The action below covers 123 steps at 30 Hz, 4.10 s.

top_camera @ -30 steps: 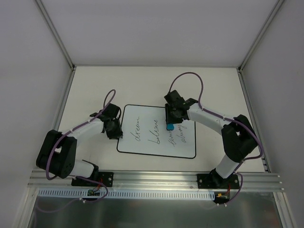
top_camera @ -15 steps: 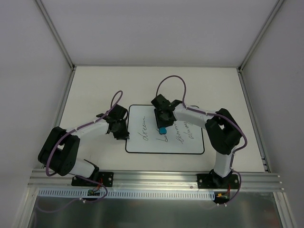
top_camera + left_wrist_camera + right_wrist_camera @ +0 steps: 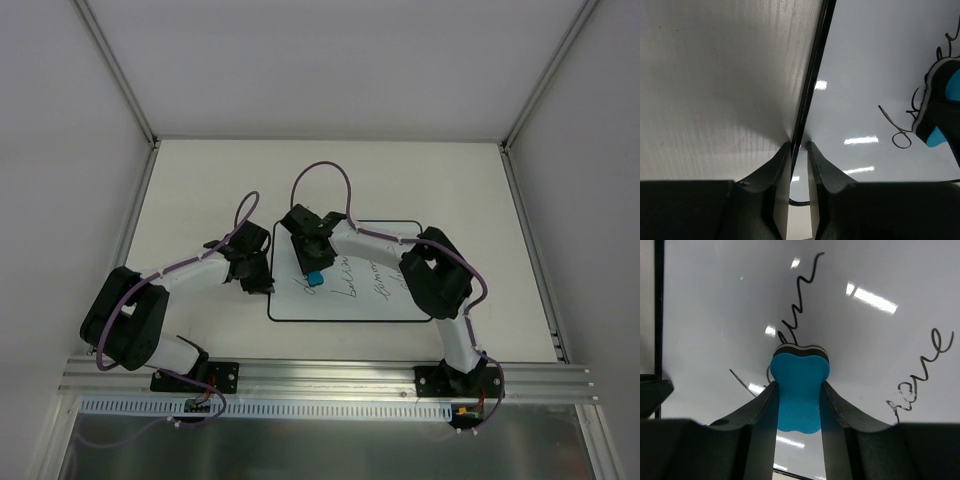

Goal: Erase the whiteboard

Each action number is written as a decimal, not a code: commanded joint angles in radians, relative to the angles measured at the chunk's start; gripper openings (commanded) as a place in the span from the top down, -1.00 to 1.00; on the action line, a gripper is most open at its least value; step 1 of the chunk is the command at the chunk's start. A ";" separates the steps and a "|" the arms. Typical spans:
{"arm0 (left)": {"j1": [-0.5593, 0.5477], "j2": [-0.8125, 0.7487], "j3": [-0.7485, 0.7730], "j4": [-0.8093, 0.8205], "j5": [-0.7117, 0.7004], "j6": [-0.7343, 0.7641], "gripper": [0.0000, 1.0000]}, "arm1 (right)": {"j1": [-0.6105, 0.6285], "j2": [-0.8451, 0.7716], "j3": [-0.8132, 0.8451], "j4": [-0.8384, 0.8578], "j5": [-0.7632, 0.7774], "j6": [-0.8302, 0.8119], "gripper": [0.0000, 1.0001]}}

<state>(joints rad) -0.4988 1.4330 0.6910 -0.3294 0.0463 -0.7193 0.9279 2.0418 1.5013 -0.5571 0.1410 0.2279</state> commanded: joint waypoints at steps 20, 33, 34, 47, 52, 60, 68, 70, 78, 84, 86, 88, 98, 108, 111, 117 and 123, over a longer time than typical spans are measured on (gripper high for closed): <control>-0.035 0.038 -0.094 0.015 0.018 -0.034 1.00 | -0.138 0.253 0.430 -0.240 0.078 0.208 0.97; -0.037 0.050 -0.076 0.013 0.000 -0.037 1.00 | -0.077 0.299 0.479 -0.248 -0.021 0.122 1.00; -0.035 0.053 -0.073 0.013 0.000 -0.037 1.00 | -0.071 0.287 0.465 -0.238 -0.027 0.122 1.00; -0.034 0.043 -0.062 0.013 -0.026 -0.072 1.00 | -0.090 -0.066 -0.128 -0.004 0.078 0.139 0.99; -0.035 0.040 -0.062 0.013 -0.019 -0.080 1.00 | -0.043 -0.017 -0.073 0.014 0.042 0.148 0.99; -0.034 0.046 -0.048 0.013 -0.016 -0.080 1.00 | 0.041 0.041 -0.021 0.100 -0.037 0.206 0.99; -0.035 0.038 -0.056 0.013 -0.028 -0.092 1.00 | 0.037 0.003 -0.074 0.111 0.048 0.251 0.99; -0.034 0.033 -0.064 0.013 -0.031 -0.100 1.00 | 0.008 -0.063 -0.160 0.093 0.115 0.290 0.99; -0.034 0.018 -0.071 0.015 -0.039 -0.106 1.00 | -0.050 -0.272 -0.406 0.033 0.284 0.335 0.99; -0.034 0.007 -0.068 0.013 -0.033 -0.103 1.00 | -0.014 -0.217 -0.360 0.043 0.218 0.330 0.99; -0.034 0.004 -0.070 0.013 -0.029 -0.103 1.00 | 0.011 -0.183 -0.317 0.046 0.204 0.324 0.99; -0.034 -0.003 -0.074 0.015 -0.028 -0.104 1.00 | 0.051 -0.123 -0.239 0.048 0.175 0.315 0.99; -0.034 -0.003 -0.074 0.015 -0.008 -0.103 1.00 | 0.106 0.041 -0.024 0.072 0.103 0.311 0.99; -0.035 -0.008 -0.084 0.015 -0.003 -0.112 1.00 | 0.100 0.129 0.112 0.002 0.186 0.314 0.99; -0.034 -0.008 -0.090 0.015 -0.006 -0.117 1.00 | 0.085 0.138 0.134 -0.066 0.232 0.346 0.99; -0.035 -0.003 -0.105 0.015 -0.023 -0.131 1.00 | 0.009 0.037 0.011 -0.070 0.262 0.416 0.99; -0.034 -0.003 -0.104 0.013 -0.031 -0.132 1.00 | -0.078 -0.034 -0.068 -0.069 0.282 0.386 0.99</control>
<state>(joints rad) -0.5240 1.4097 0.6315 -0.2096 0.0696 -0.8524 0.8974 2.0338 1.4815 -0.5644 0.3256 0.6140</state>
